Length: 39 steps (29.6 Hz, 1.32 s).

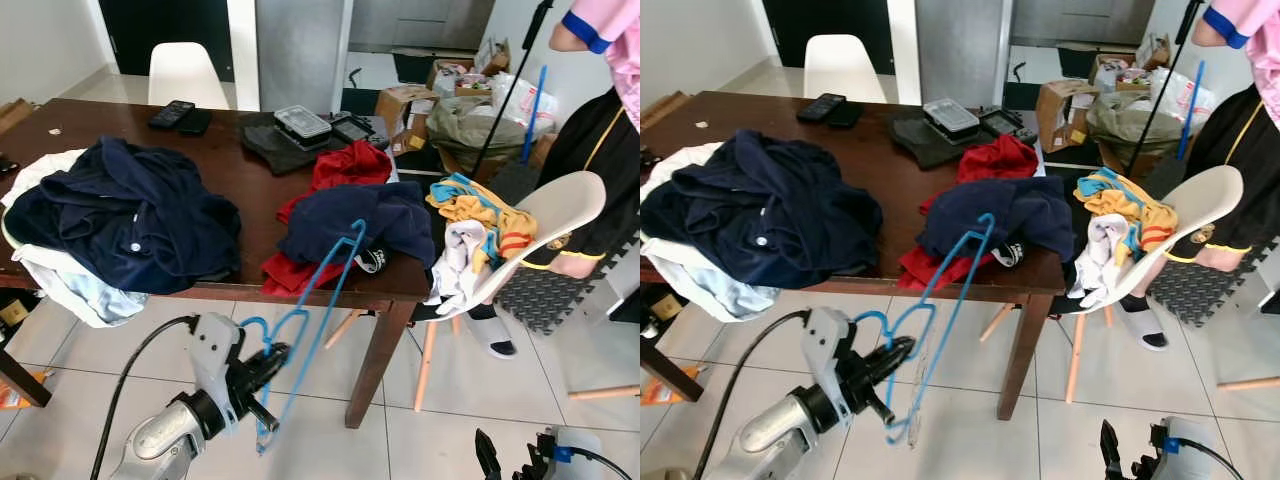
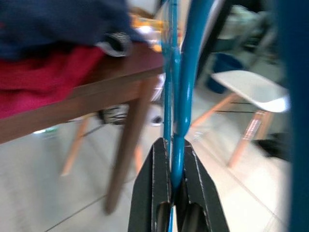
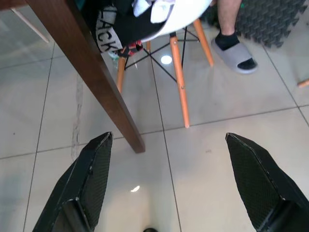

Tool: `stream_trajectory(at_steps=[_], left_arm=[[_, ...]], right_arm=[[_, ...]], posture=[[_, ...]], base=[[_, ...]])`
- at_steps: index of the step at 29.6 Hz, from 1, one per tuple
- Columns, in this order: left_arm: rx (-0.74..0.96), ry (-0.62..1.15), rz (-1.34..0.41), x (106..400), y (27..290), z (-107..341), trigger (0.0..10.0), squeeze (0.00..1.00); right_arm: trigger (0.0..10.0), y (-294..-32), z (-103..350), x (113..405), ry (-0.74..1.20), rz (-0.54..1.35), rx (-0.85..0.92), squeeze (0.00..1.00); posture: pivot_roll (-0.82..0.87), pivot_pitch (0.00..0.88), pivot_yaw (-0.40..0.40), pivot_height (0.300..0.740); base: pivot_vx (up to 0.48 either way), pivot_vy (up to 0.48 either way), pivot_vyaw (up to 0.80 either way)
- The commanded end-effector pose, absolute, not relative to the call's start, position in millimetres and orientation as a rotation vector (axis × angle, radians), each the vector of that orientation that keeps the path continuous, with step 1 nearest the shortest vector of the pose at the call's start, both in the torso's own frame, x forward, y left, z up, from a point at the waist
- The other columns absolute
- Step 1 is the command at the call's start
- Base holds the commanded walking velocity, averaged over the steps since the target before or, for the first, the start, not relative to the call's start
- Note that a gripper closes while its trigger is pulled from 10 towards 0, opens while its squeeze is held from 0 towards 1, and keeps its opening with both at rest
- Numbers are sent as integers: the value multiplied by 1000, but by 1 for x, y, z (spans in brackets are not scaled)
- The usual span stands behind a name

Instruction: Hang hanger

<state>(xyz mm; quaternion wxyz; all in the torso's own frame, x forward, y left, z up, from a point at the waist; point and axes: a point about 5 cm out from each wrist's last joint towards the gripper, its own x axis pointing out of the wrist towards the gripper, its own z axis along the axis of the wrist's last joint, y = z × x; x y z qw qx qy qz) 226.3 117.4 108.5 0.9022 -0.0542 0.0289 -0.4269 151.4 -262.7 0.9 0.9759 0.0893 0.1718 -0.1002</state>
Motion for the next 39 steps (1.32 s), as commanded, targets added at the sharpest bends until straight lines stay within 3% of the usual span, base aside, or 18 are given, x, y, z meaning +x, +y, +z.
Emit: stream_trajectory(at_steps=[1,2,6,8,15,31,37,39], left_arm=[[-124,78,-946,222,114,110,10000,0],[-114,99,-1028,217,112,112,10000,0],[-114,99,-1028,217,112,112,10000,0],[-63,157,-1128,213,117,110,10000,0],[3,344,-1127,207,138,83,10000,0],[-42,499,-955,200,165,48,10000,0],[60,587,-721,205,189,20,10000,0],[74,608,-681,205,192,14,10000,0]], right_arm=[[10000,-265,-4,145,361,-214,183,0],[10000,-270,-9,142,368,-226,192,0],[10000,-270,-9,142,368,-226,192,0],[10000,-288,-22,134,402,-262,217,0],[10000,-324,-45,104,526,-349,278,0],[10000,-311,-61,84,591,-358,310,0],[10000,-310,-63,77,589,-365,295,0],[10000,-304,-61,89,553,-342,276,0]], posture=[[4,96,-31,740],[-1,98,-27,740],[-1,98,-27,740],[-5,94,-16,740],[0,77,-26,740],[4,97,-25,740],[2,102,-21,740],[1,103,-22,740]], base=[[0,0,0],[0,0,0],[0,0,0],[0,0,0],[0,0,0],[0,0,0],[0,0,0],[0,0,0]])
